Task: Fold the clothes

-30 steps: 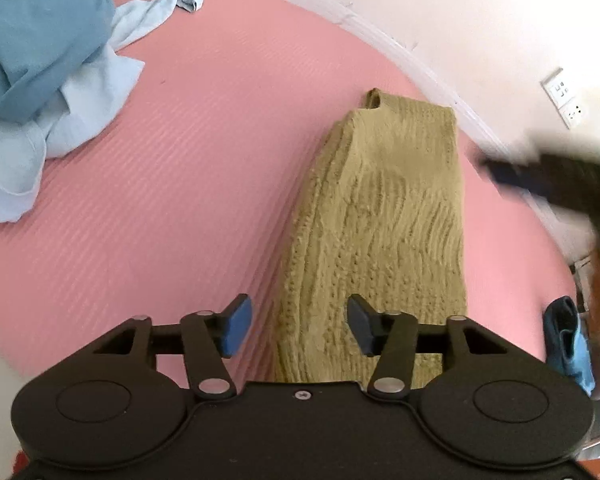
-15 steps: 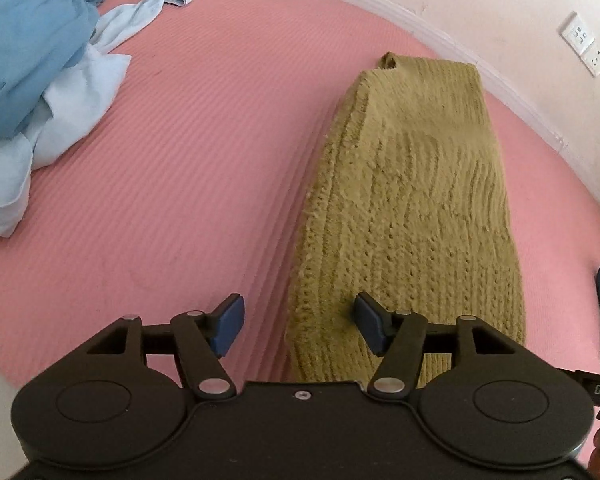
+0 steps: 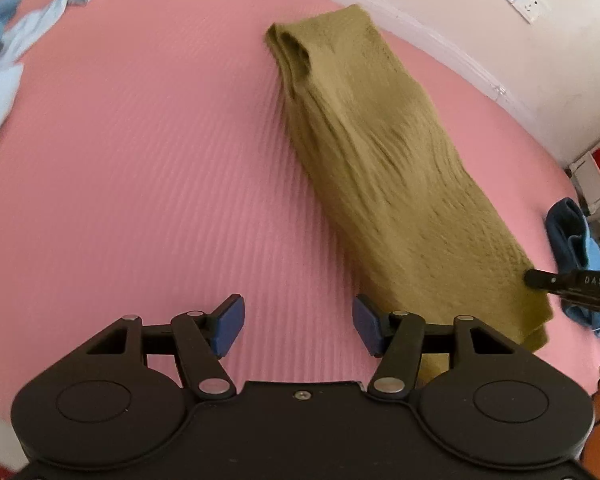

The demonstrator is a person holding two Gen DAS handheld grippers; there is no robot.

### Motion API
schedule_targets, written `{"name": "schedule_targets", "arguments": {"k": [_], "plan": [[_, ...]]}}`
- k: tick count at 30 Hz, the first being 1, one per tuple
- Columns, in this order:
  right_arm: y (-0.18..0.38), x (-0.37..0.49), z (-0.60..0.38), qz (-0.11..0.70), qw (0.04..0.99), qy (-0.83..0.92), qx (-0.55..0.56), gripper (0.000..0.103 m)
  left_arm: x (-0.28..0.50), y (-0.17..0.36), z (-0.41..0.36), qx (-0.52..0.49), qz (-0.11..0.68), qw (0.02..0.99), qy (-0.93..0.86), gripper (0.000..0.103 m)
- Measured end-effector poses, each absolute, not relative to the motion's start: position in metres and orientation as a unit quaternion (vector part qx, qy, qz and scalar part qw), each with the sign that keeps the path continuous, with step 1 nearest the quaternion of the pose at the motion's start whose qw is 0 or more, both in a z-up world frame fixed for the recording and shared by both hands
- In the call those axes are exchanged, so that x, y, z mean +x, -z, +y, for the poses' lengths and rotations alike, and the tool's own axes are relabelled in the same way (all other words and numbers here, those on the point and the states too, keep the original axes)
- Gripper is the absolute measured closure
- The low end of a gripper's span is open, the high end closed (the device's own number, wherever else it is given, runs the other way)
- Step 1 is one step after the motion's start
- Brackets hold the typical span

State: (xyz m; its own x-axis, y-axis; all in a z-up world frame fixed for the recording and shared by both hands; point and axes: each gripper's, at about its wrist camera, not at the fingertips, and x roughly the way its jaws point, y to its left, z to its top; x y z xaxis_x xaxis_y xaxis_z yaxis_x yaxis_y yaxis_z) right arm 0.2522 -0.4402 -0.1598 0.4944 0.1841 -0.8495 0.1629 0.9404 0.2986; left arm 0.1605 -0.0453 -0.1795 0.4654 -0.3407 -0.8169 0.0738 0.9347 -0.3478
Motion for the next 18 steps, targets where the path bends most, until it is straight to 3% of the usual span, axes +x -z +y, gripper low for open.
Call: {"name": "schedule_targets", "arguments": {"k": [5,7,10,13,18], "plan": [[0.163,0.257,-0.446,0.497,0.853,0.008,0.16,0.089,0.19,0.169,-0.048,-0.141,0.463,0.868,0.111,0.046],[0.161,0.25,-0.448,0.484,0.861,0.014,0.157,0.082,0.213,0.164,-0.052,-0.146,0.44,0.88,0.107,0.045],[0.159,0.234,-0.463,0.47,0.859,0.015,0.204,0.079,0.252,0.161,-0.059,-0.139,0.419,0.893,0.089,0.045],[0.168,0.216,-0.468,0.481,0.846,0.009,0.23,0.067,0.29,0.168,-0.071,-0.115,0.425,0.895,0.07,0.044],[0.186,0.201,-0.474,0.495,0.829,0.006,0.261,0.065,0.318,0.186,-0.086,-0.1,0.444,0.888,0.068,0.044]]}}
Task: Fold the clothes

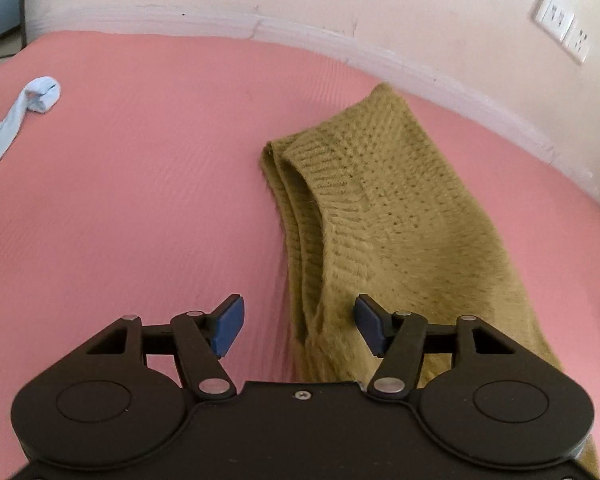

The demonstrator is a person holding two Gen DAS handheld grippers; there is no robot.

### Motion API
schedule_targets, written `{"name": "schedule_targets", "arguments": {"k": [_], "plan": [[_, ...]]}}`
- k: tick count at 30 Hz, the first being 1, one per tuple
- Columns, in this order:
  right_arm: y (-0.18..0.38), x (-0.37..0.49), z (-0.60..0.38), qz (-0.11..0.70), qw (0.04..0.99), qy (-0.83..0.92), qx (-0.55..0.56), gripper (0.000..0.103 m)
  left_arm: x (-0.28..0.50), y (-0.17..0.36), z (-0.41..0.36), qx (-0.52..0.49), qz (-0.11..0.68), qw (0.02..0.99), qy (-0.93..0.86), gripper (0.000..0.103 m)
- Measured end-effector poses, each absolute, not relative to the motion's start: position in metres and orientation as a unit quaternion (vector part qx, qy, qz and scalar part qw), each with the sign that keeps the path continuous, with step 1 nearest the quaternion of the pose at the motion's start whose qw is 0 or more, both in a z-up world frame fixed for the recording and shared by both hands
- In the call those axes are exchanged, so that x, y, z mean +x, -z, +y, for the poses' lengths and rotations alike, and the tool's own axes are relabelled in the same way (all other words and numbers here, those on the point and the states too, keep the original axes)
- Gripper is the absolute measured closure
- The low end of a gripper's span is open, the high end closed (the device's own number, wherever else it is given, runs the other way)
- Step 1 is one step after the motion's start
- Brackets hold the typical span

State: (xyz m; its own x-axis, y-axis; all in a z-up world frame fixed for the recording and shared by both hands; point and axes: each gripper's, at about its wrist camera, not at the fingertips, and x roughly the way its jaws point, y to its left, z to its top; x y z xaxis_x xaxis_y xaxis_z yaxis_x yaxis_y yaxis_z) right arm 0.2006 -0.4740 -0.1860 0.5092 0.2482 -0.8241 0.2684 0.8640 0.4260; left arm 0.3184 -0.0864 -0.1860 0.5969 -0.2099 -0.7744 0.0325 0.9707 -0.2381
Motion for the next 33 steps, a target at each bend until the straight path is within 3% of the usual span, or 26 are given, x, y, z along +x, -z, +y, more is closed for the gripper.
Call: {"name": "schedule_targets", "arguments": {"k": [6,7,8,9,11,12,15,26,29,31,33], "plan": [[0.202,0.195,-0.468,0.49,0.81,-0.016,0.32,0.062,0.333,0.196,-0.098,-0.102,0.446,0.886,0.078,0.045],[0.202,0.193,-0.466,0.49,0.812,-0.012,0.316,0.062,0.334,0.195,-0.101,-0.095,0.446,0.887,0.076,0.048],[0.201,0.191,-0.463,0.49,0.814,-0.008,0.312,0.062,0.334,0.194,-0.104,-0.092,0.443,0.888,0.081,0.055],[0.2,0.191,-0.459,0.489,0.814,-0.005,0.312,0.062,0.334,0.192,-0.105,-0.092,0.441,0.889,0.086,0.07],[0.198,0.187,-0.455,0.483,0.815,-0.008,0.32,0.07,0.332,0.19,-0.109,-0.084,0.433,0.894,0.085,0.086],[0.199,0.187,-0.452,0.481,0.814,-0.01,0.326,0.08,0.33,0.188,-0.11,-0.08,0.428,0.896,0.085,0.092],[0.2,0.191,-0.444,0.481,0.818,-0.01,0.314,0.085,0.321,0.183,-0.112,-0.07,0.415,0.904,0.077,0.093],[0.172,0.264,-0.483,0.483,0.863,0.038,0.145,0.086,0.205,0.178,-0.098,-0.093,0.443,0.89,0.05,0.093],[0.171,0.288,-0.48,0.486,0.865,0.043,0.119,0.086,0.192,0.178,-0.092,-0.108,0.451,0.885,0.041,0.085],[0.169,0.291,-0.478,0.487,0.865,0.042,0.11,0.085,0.192,0.175,-0.085,-0.117,0.451,0.884,0.033,0.074],[0.161,0.28,-0.484,0.481,0.87,0.041,0.099,0.082,0.191,0.17,-0.071,-0.127,0.445,0.886,0.021,0.071]]}}
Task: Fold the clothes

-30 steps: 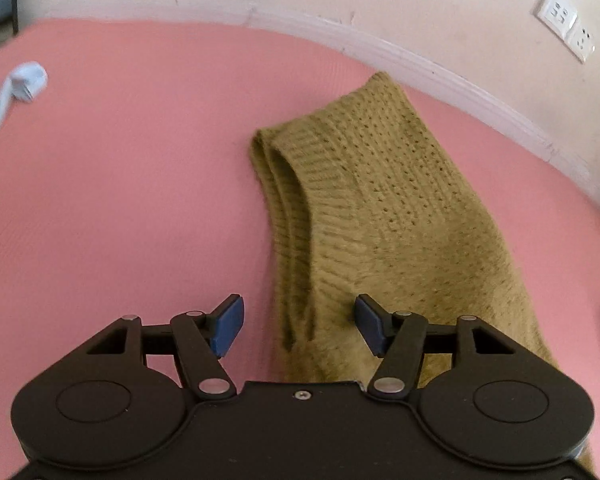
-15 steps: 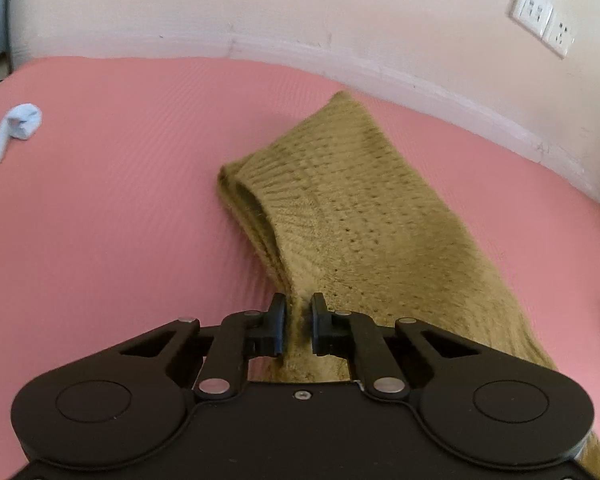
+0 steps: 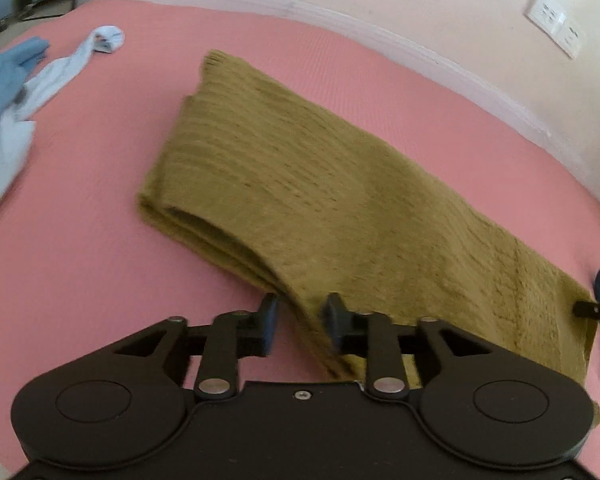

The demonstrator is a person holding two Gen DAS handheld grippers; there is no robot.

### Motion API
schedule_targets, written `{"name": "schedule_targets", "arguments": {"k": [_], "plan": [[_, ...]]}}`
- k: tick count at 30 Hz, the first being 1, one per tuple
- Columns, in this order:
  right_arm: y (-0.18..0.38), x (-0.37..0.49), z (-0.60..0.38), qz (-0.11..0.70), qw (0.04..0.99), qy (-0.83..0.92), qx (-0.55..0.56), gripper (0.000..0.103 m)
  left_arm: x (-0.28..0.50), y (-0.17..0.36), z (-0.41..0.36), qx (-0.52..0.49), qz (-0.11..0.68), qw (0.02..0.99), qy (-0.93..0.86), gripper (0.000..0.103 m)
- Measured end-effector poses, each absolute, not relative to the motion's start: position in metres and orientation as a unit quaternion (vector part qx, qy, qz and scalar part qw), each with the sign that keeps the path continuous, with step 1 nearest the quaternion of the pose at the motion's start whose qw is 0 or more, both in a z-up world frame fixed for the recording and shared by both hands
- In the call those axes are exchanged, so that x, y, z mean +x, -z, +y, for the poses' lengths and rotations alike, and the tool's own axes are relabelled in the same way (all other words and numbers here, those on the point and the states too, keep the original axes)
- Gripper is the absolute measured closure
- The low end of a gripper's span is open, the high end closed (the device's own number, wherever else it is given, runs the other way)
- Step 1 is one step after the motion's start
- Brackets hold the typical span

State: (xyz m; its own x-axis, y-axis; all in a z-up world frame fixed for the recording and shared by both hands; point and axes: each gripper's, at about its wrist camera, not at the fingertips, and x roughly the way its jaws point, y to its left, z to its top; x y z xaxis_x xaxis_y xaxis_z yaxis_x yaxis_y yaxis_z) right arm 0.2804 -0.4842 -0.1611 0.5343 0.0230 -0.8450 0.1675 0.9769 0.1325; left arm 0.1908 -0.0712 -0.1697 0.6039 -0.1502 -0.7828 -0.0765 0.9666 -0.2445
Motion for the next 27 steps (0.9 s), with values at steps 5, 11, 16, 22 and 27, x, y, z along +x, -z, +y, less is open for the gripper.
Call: {"name": "schedule_targets", "arguments": {"k": [5,11,16,22,27], "plan": [[0.152,0.253,-0.496,0.449,0.883,0.042,0.131,0.082,0.196,0.159,-0.023,-0.169,0.403,0.899,-0.031,0.057],[0.143,0.218,-0.498,0.434,0.884,0.031,0.171,0.068,0.246,0.172,0.015,-0.185,0.403,0.894,-0.069,0.041],[0.157,0.206,-0.485,0.467,0.863,0.026,0.194,0.067,0.27,0.186,0.025,-0.201,0.41,0.889,-0.041,0.036],[0.175,0.197,-0.484,0.485,0.843,0.021,0.233,0.066,0.271,0.192,0.018,-0.195,0.403,0.894,-0.015,0.075],[0.176,0.192,-0.483,0.484,0.842,0.027,0.235,0.066,0.258,0.186,0.019,-0.217,0.382,0.897,-0.054,0.087]]}}
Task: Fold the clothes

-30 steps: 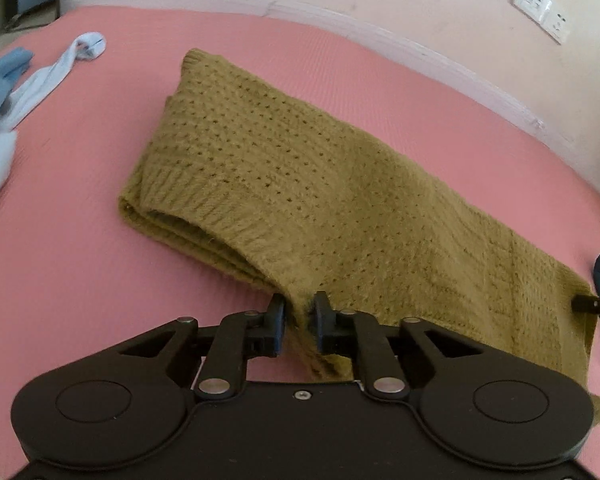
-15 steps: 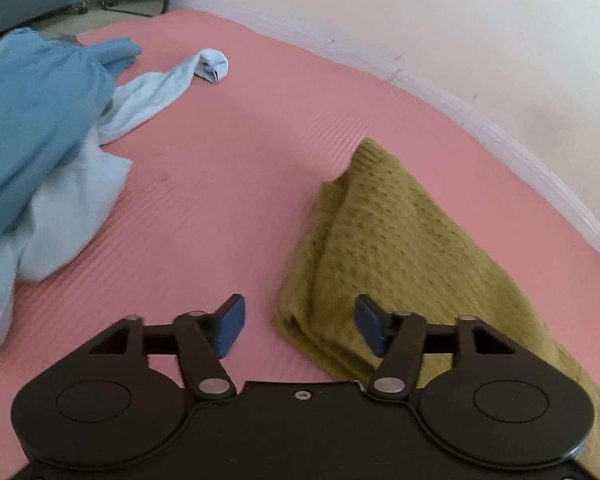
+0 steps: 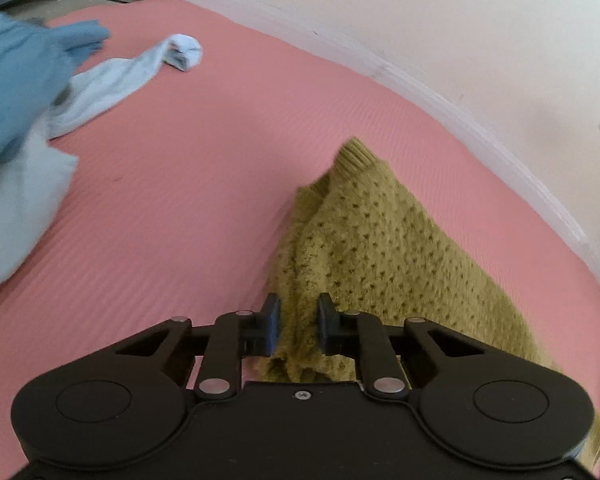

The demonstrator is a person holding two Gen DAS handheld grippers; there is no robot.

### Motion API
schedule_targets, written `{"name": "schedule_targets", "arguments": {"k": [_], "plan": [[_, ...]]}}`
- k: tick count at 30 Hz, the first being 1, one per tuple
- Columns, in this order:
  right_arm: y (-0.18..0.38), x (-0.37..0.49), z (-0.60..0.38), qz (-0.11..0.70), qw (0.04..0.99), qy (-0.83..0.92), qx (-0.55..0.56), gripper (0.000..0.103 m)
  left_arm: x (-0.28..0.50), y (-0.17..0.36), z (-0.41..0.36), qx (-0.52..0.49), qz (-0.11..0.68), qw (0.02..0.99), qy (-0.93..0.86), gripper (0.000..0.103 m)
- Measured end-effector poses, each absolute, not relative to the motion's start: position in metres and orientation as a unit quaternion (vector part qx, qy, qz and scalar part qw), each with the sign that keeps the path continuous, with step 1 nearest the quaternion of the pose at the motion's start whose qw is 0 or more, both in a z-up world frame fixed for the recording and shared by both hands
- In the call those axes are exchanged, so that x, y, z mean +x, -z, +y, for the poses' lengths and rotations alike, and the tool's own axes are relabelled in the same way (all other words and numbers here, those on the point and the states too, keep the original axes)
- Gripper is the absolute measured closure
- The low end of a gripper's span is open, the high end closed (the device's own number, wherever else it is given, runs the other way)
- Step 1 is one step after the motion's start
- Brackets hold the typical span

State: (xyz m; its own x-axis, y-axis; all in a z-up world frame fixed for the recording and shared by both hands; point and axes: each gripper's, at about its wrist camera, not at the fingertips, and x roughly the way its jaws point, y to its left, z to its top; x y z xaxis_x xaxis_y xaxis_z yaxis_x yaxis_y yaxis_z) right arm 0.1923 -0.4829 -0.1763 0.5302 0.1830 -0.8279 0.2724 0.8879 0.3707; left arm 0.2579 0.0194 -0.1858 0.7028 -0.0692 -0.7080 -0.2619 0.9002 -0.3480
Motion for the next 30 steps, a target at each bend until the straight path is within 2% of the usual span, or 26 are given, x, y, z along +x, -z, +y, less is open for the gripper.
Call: {"name": "schedule_targets", "arguments": {"k": [9,13,18,23,30], "plan": [[0.185,0.207,-0.483,0.483,0.843,0.036,0.234,0.066,0.201,0.171,0.04,-0.197,0.371,0.9,-0.115,0.087],[0.185,0.215,-0.479,0.476,0.847,0.034,0.235,0.067,0.19,0.144,0.028,-0.148,0.343,0.921,-0.11,0.087],[0.178,0.214,-0.475,0.452,0.86,0.031,0.235,0.066,0.175,0.085,-0.03,-0.062,0.267,0.961,-0.048,0.087],[0.162,0.199,-0.483,0.425,0.875,0.026,0.23,0.067,0.164,0.044,-0.108,-0.02,0.217,0.974,0.053,0.088],[0.149,0.173,-0.516,0.394,0.883,0.051,0.25,0.067,0.144,0.053,-0.222,0.038,0.225,0.956,0.182,0.088]]}}
